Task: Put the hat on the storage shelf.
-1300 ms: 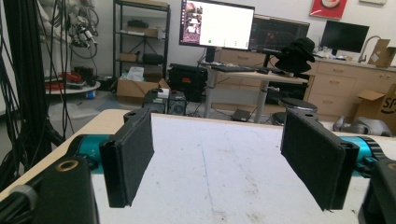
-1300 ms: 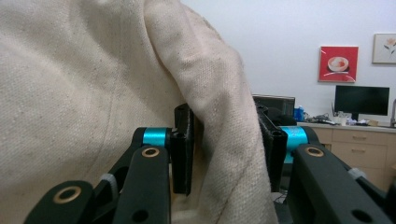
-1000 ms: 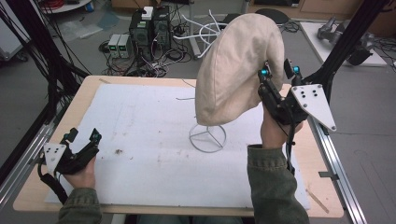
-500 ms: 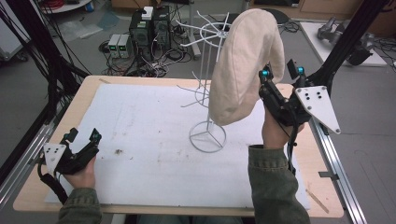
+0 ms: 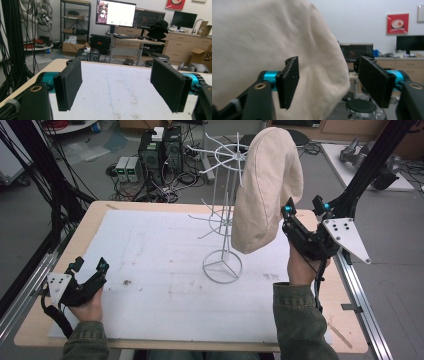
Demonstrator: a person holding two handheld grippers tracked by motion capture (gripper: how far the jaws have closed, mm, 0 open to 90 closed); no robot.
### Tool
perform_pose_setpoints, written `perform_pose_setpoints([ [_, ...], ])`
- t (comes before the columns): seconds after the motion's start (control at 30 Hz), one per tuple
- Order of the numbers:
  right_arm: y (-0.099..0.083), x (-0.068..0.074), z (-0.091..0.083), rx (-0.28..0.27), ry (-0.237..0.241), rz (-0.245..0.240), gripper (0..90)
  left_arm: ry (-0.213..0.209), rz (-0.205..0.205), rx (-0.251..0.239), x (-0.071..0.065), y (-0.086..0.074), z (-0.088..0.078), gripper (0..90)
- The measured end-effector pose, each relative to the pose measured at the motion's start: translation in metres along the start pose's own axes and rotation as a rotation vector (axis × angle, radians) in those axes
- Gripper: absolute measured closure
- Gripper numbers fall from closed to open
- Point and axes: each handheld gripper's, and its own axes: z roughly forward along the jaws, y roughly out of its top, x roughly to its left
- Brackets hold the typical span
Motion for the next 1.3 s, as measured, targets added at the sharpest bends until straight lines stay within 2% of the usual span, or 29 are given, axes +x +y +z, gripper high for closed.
perform_pose_setpoints([
  [0.13, -0.006, -0.005, -0.002, 0.033, -0.009, 0.009, 25.5, 0.000, 0.001, -0.001, 0.000, 0.000, 0.000, 25.7],
  [0.2, -0.011, -0.008, -0.005, 0.035, -0.017, -0.010, 23.7, 0.000, 0.001, 0.002, 0.000, 0.000, 0.000, 25.6],
  [0.47, -0.018, -0.017, -0.012, 0.046, -0.066, -0.015, 14.7, 0.000, 0.000, 0.000, 0.000, 0.000, 0.000, 25.7],
  [0.57, -0.027, -0.019, -0.018, 0.065, -0.076, -0.016, 11.9, -0.001, -0.003, -0.002, -0.001, 0.000, -0.001, 25.7],
  [0.63, -0.036, -0.022, -0.023, 0.075, -0.083, -0.048, 11.4, 0.000, -0.001, -0.003, -0.001, 0.000, -0.001, 25.6],
  [0.7, -0.045, -0.024, -0.027, 0.090, -0.089, -0.059, 11.3, 0.000, -0.002, -0.004, -0.001, 0.000, -0.001, 25.7],
  [0.73, -0.050, -0.026, -0.030, 0.126, -0.091, -0.047, 11.2, 0.000, -0.001, -0.003, -0.001, 0.001, -0.001, 25.6],
  [0.9, -0.062, -0.033, -0.037, 0.197, -0.100, 0.003, 10.7, 0.003, -0.001, -0.005, -0.001, 0.001, -0.001, 25.6],
  [1.07, -0.085, -0.040, -0.054, 0.251, -0.139, 0.054, 10.7, -0.001, -0.005, -0.004, -0.001, 0.000, -0.001, 25.6],
  [1.23, -0.098, -0.044, -0.063, 0.269, -0.162, 0.061, 10.7, -0.002, -0.005, -0.005, -0.001, 0.001, -0.001, 25.6],
  [1.3, -0.104, -0.045, -0.065, 0.279, -0.171, 0.050, 10.7, -0.002, -0.006, -0.004, -0.001, 0.001, -0.001, 25.6],
])
